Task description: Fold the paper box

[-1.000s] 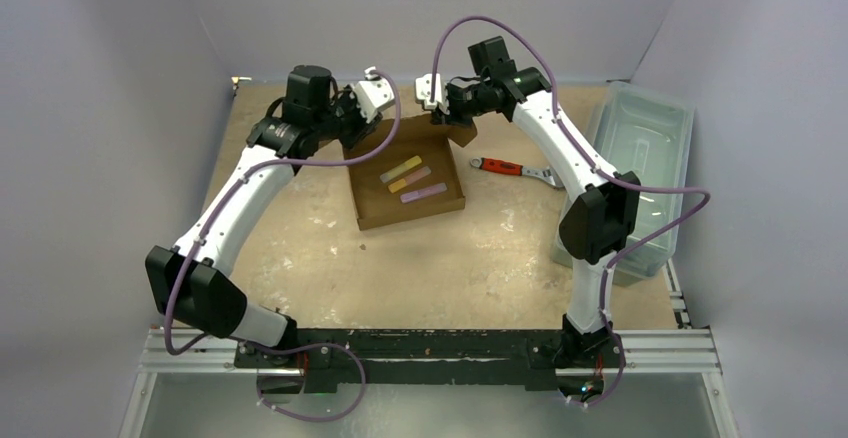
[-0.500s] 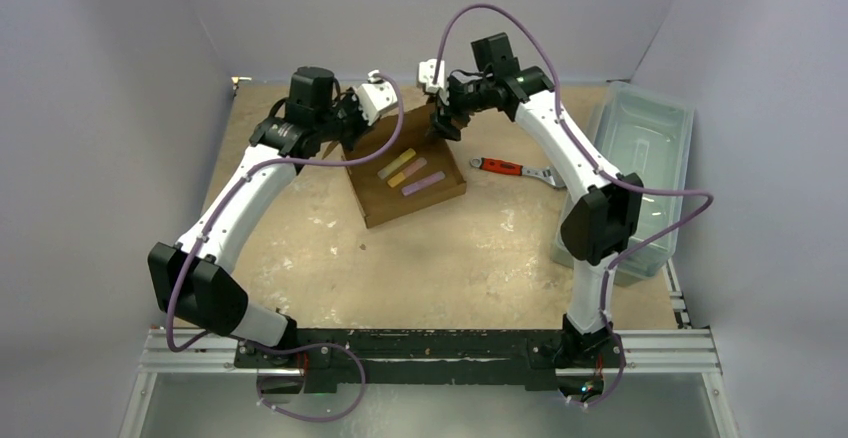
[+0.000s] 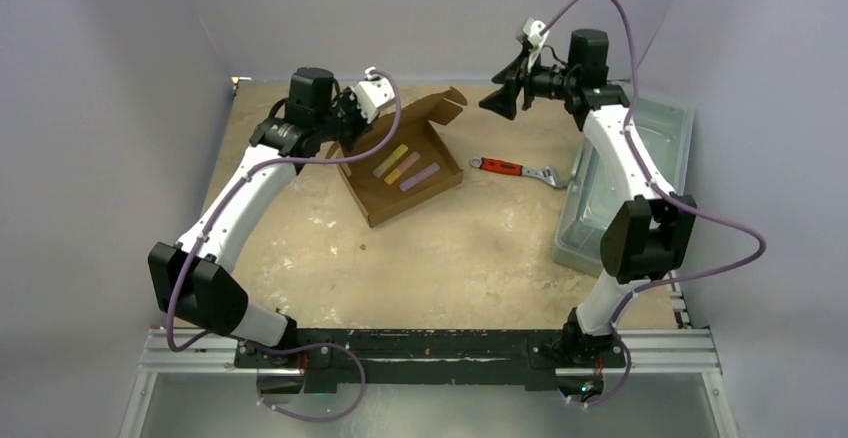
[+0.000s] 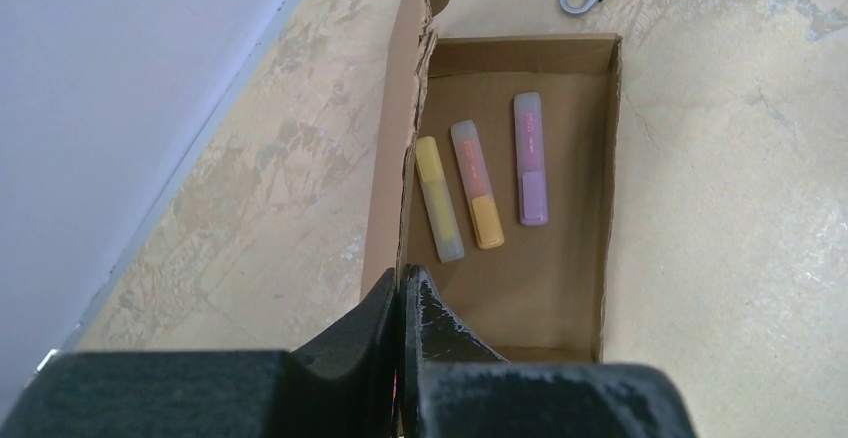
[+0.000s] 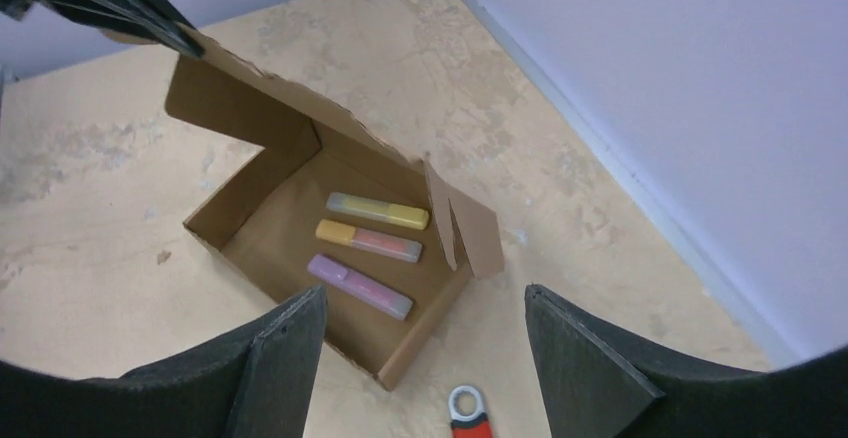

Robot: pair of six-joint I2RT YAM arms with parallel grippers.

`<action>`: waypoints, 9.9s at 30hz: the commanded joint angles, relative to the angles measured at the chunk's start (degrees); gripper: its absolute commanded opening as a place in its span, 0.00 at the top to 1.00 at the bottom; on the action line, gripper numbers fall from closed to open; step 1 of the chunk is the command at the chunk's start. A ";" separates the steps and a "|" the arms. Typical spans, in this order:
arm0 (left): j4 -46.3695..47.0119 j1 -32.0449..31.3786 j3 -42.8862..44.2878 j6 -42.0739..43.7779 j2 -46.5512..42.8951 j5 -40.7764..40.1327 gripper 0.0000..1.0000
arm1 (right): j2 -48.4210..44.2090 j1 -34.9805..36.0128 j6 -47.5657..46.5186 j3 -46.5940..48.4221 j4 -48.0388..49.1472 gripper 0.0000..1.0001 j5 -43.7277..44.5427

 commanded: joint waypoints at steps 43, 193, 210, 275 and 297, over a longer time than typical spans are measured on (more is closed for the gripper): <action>1.69 10.22 0.78 -16.54 -0.51 14.22 1.00 | 33.18 9.97 24.81 4.04 55.99 0.71 -6.74; 19.05 11.00 -37.98 -50.48 -8.99 12.55 0.37 | 21.56 23.14 13.62 -5.59 5.72 0.85 24.02; 22.64 16.85 -49.70 -66.84 -30.42 -2.05 0.13 | 16.89 23.16 7.64 -3.33 1.46 0.72 9.51; 49.14 21.92 -65.95 -86.80 -24.48 5.33 0.03 | 29.31 12.15 30.41 -6.70 9.33 0.74 18.63; 47.02 22.10 -62.11 -81.96 -18.11 4.40 0.08 | 19.45 10.85 20.56 -18.42 6.09 0.75 15.85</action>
